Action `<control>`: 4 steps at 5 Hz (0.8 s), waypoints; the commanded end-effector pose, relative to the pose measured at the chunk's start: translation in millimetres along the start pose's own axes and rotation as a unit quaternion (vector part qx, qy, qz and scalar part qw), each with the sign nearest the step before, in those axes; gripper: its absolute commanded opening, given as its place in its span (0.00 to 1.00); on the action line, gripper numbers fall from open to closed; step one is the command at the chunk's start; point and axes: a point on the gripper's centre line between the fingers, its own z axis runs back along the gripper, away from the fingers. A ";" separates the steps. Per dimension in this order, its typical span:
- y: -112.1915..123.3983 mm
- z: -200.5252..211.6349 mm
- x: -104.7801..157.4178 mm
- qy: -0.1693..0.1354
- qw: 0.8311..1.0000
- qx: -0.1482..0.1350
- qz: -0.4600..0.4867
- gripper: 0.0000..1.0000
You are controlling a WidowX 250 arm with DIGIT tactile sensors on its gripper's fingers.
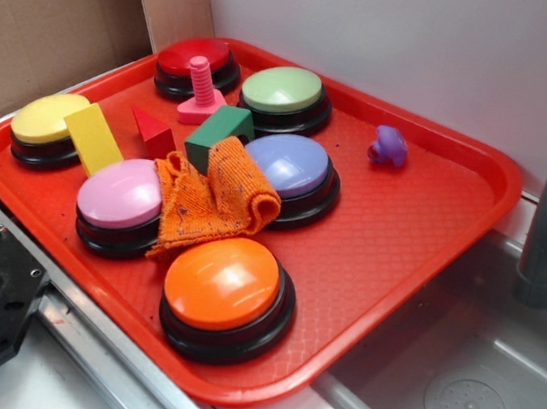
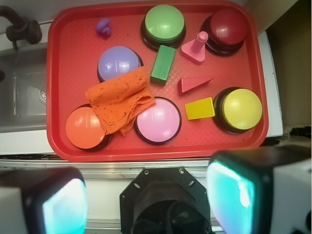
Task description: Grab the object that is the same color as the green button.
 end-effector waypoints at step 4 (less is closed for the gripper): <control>46.8 -90.3 93.6 -0.078 0.964 0.052 0.250 1.00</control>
